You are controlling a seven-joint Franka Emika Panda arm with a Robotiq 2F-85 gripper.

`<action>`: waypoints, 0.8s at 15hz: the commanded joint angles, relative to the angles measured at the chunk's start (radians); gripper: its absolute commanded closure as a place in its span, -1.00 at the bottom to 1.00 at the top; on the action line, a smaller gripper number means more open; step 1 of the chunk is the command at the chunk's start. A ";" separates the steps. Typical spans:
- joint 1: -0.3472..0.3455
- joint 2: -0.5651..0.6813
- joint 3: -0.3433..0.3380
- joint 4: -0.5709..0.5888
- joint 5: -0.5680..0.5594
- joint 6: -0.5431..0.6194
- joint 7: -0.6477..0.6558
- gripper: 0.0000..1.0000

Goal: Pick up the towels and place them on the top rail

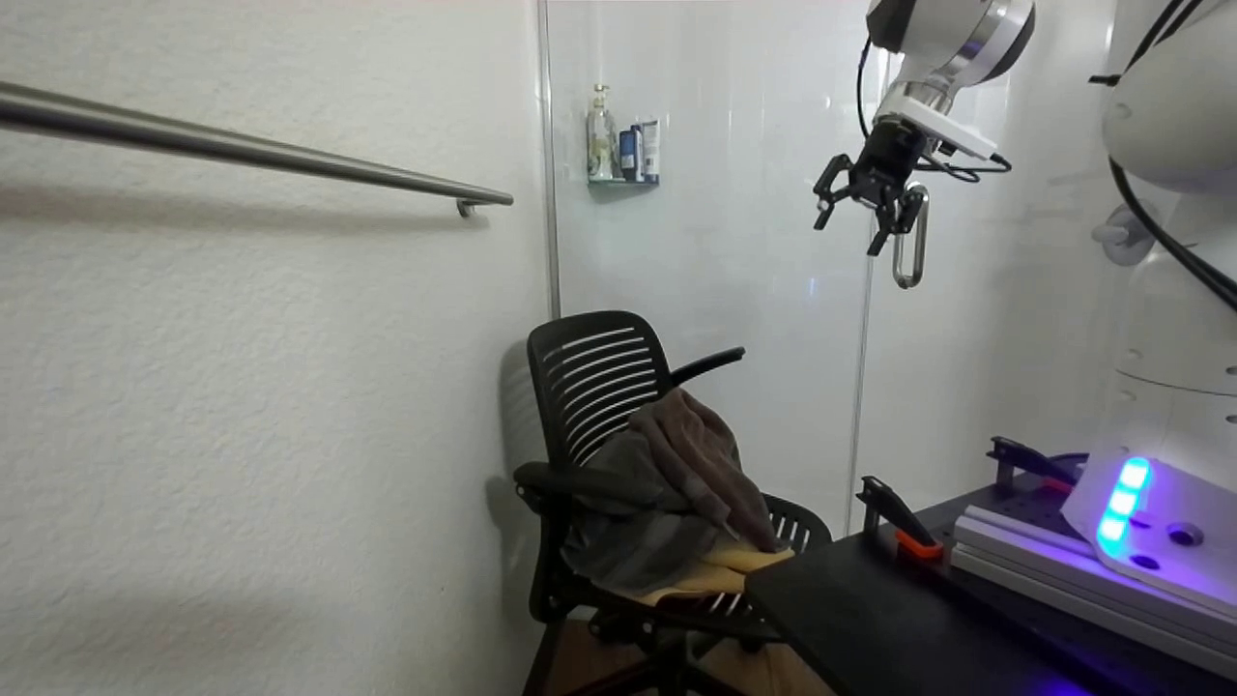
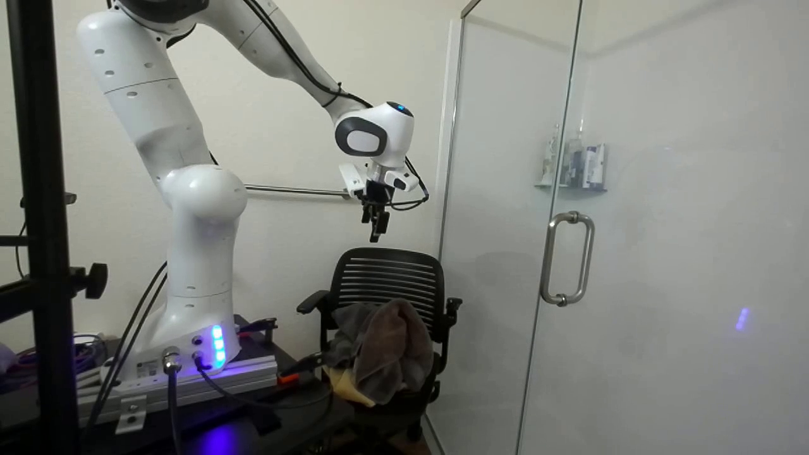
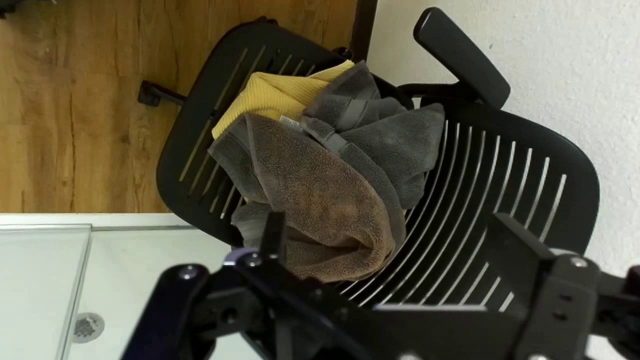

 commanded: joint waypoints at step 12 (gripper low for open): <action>0.017 0.475 0.225 0.293 -0.263 0.063 0.161 -1.00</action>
